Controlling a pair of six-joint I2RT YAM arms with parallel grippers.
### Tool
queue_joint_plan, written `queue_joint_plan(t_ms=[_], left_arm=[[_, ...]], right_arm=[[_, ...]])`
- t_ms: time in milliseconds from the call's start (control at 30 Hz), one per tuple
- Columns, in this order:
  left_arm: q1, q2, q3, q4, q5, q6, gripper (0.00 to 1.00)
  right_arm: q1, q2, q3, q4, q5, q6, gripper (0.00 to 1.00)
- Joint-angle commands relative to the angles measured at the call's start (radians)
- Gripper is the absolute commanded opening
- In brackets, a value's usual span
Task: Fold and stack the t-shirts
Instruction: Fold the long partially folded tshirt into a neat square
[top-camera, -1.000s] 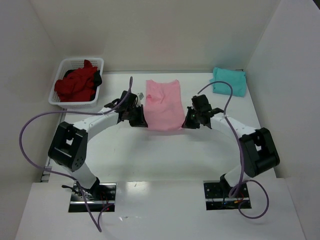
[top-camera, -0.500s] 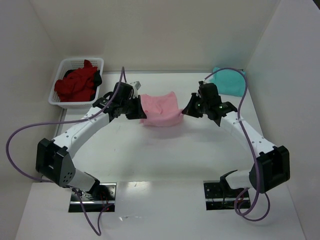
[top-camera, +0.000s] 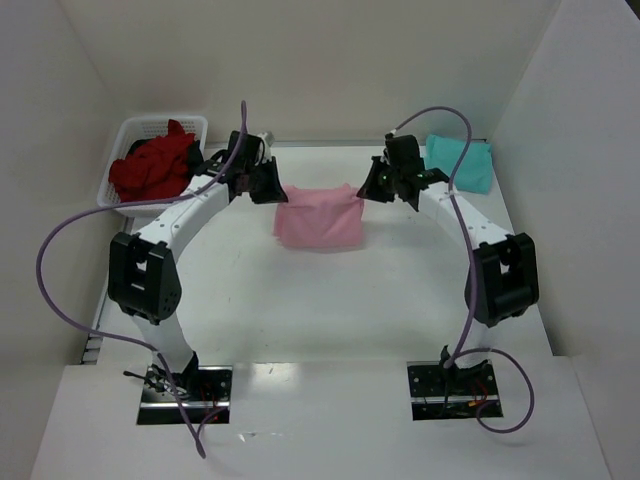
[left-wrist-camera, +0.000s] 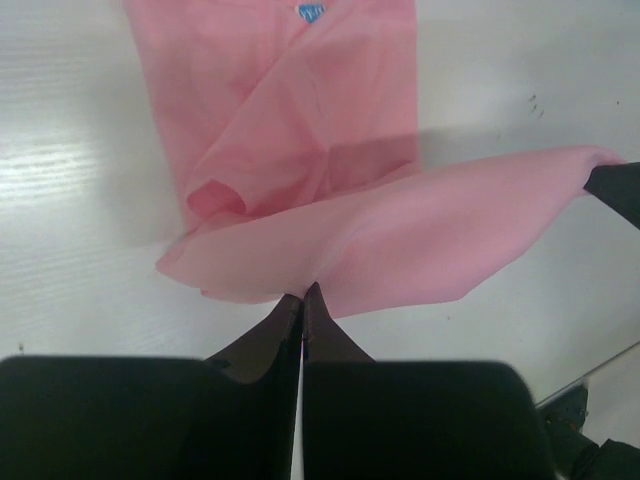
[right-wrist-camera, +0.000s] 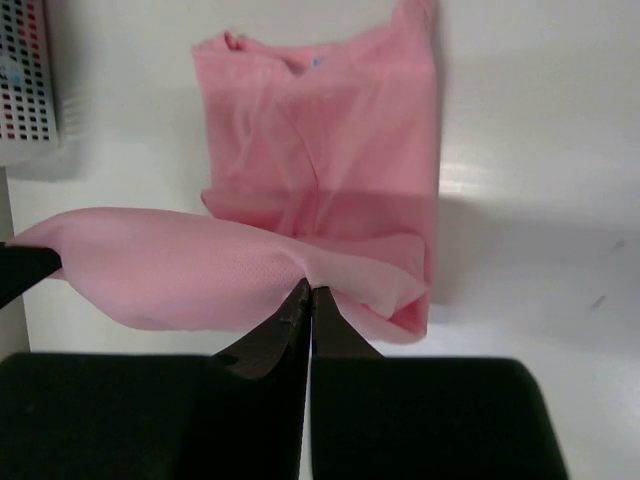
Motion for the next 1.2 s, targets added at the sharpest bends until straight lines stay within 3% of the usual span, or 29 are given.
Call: queue_joint_plan(t_ms=[0, 433, 667, 800, 833, 867, 900, 933, 967, 1000, 1133, 1167], left_arm=[[0.033, 0.064, 0.081, 0.029, 0.041, 0.03, 0.0], [0.087, 0.373, 0.289, 0.077, 0.103, -0.001, 0.0], [0.146, 0.486, 0.376, 0.122, 0.114, -0.019, 0.03], [0.156, 0.558, 0.476, 0.103, 0.123, -0.019, 0.13], [0.156, 0.57, 0.485, 0.103, 0.123, -0.019, 0.24], [0.156, 0.571, 0.485, 0.103, 0.123, -0.019, 0.29], [0.156, 0.571, 0.485, 0.103, 0.123, -0.019, 0.36], [0.166, 0.571, 0.485, 0.103, 0.123, -0.019, 0.47], [0.166, 0.571, 0.485, 0.103, 0.136, -0.019, 0.68], [0.166, 0.56, 0.485, 0.103, 0.137, -0.008, 0.73], [0.177, 0.499, 0.473, 0.112, 0.155, 0.031, 0.85], [0.177, 0.484, 0.473, 0.112, 0.17, 0.043, 0.85]], right_arm=[[-0.021, 0.085, 0.13, 0.077, -0.008, -0.054, 0.0], [-0.03, 0.437, 0.357, 0.134, -0.003, -0.073, 0.0], [-0.05, 0.535, 0.449, 0.152, 0.015, -0.064, 0.0], [-0.061, 0.578, 0.521, 0.117, 0.015, -0.074, 0.03], [-0.061, 0.588, 0.535, 0.117, 0.015, -0.074, 0.04], [-0.07, 0.589, 0.535, 0.117, 0.015, -0.074, 0.08], [-0.07, 0.598, 0.535, 0.117, 0.015, -0.074, 0.28], [-0.07, 0.598, 0.544, 0.117, 0.003, -0.084, 0.31], [-0.07, 0.598, 0.545, 0.117, 0.003, -0.084, 0.34], [-0.07, 0.598, 0.545, 0.117, 0.003, -0.084, 0.38], [-0.07, 0.548, 0.536, 0.148, -0.023, -0.084, 0.86], [-0.07, 0.534, 0.527, 0.161, -0.023, -0.093, 0.88]])
